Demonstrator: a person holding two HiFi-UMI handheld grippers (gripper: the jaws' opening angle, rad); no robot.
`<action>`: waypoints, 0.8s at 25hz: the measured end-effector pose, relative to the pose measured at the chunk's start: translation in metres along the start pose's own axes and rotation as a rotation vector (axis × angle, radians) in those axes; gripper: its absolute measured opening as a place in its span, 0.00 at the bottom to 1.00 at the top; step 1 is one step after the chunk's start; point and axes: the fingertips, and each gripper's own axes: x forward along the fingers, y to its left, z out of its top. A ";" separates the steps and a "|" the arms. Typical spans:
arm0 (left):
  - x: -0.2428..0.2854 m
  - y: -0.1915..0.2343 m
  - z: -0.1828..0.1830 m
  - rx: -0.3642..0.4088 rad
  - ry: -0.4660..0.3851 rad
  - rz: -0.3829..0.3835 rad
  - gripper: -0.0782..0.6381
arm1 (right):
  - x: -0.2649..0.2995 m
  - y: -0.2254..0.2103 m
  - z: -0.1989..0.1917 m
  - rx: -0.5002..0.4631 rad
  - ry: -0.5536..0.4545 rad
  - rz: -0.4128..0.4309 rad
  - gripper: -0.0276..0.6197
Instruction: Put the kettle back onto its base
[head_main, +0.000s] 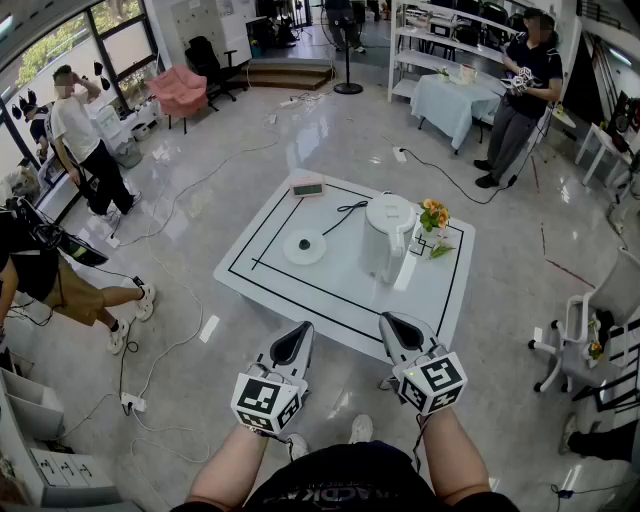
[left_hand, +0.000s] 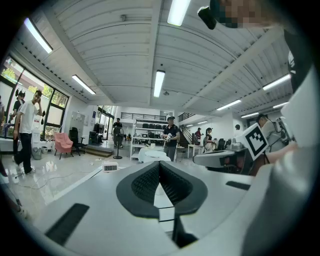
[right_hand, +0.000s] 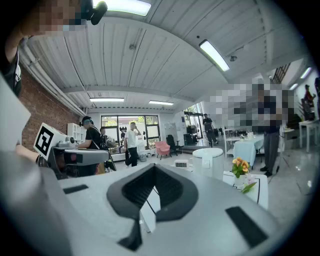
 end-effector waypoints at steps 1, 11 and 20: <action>0.001 0.000 0.000 -0.001 0.000 0.001 0.11 | 0.000 -0.001 0.000 0.000 0.000 0.001 0.04; 0.017 -0.009 -0.004 -0.004 0.005 0.017 0.11 | -0.002 -0.019 0.000 0.024 -0.015 0.028 0.04; 0.049 -0.022 0.001 0.013 -0.006 0.060 0.11 | -0.004 -0.048 0.008 0.008 -0.040 0.088 0.04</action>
